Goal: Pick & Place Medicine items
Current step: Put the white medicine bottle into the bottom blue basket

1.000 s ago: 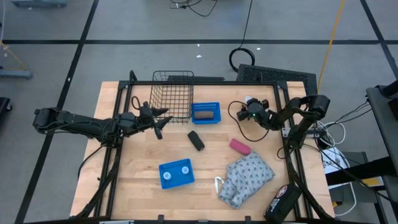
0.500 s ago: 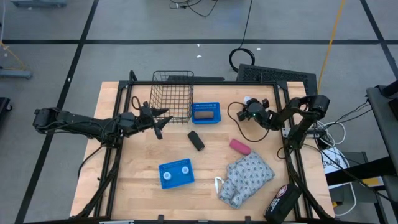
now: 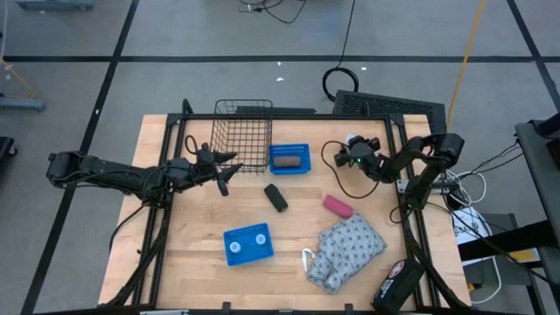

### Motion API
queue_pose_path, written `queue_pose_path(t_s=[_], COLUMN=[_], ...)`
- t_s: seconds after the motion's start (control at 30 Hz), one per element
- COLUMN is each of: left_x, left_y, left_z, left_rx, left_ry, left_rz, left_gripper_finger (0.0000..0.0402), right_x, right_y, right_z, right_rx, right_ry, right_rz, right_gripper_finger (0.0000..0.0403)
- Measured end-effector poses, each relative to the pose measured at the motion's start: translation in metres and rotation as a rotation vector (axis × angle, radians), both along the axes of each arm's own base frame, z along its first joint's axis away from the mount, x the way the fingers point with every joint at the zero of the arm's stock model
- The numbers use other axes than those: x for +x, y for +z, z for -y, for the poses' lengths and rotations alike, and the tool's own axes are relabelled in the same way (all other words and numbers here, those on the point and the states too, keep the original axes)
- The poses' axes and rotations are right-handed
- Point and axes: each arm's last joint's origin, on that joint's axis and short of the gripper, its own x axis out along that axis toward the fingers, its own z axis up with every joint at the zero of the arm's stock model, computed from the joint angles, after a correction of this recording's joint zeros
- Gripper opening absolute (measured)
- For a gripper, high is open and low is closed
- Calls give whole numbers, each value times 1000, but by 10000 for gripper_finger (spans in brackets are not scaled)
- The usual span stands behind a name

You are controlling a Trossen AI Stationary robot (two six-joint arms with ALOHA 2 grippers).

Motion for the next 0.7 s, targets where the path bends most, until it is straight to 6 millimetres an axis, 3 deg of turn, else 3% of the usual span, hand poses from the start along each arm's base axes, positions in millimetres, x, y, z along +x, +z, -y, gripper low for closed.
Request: queue_pose_path(t_s=[0.37, 0.7], left_x=[0, 0], left_y=[0, 0], left_z=[0, 0], left_rx=[1, 1], left_ry=[0, 0], left_rz=[0, -1], left_gripper_finger=[202, 202], right_x=[-5, -4], right_y=[0, 0], right_z=[9, 9], right_rx=[31, 23], right_ry=[11, 20], right_rz=[29, 16], right_gripper_finger=[232, 147])
